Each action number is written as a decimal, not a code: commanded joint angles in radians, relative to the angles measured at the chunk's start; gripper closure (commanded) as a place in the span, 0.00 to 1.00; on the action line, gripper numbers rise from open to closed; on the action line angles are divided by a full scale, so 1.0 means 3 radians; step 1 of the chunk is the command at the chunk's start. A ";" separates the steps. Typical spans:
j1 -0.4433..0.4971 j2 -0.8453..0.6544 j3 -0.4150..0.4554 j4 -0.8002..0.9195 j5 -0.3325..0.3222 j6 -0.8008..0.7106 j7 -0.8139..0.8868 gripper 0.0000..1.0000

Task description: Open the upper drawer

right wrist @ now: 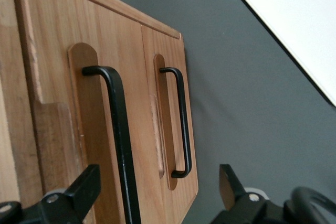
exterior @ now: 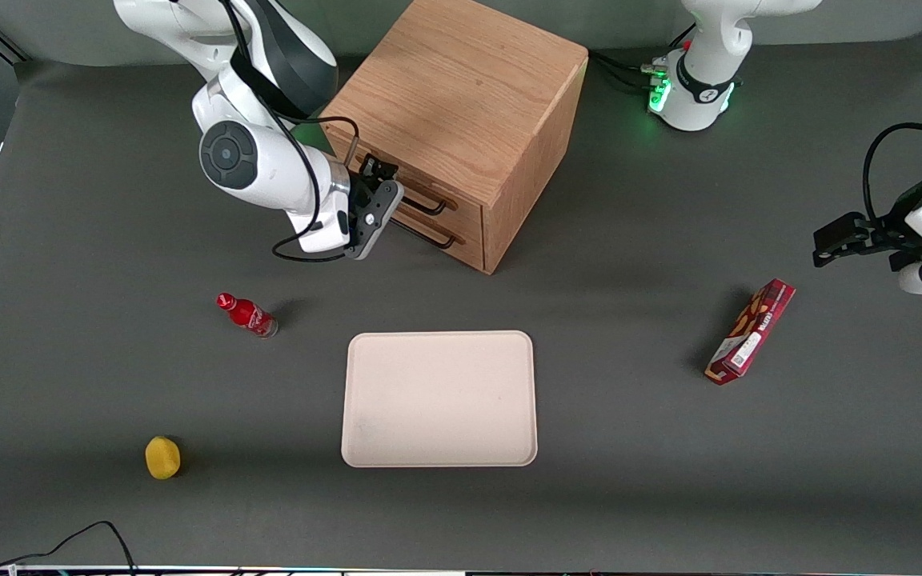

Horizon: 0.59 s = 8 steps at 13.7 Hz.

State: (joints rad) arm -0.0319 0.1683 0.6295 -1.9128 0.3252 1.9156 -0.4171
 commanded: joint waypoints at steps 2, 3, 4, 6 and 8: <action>-0.0011 -0.0075 0.0014 -0.0118 0.0163 0.0088 -0.0067 0.00; -0.0011 -0.0080 0.0024 -0.0138 0.0164 0.0113 -0.0067 0.00; -0.0016 -0.0065 0.0024 -0.0174 0.0164 0.0149 -0.0067 0.00; -0.0017 -0.0060 0.0034 -0.0230 0.0164 0.0216 -0.0067 0.00; -0.0017 -0.0055 0.0034 -0.0291 0.0164 0.0272 -0.0067 0.00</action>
State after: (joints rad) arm -0.0319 0.1682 0.6358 -1.9659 0.3430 1.9673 -0.4171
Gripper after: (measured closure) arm 0.000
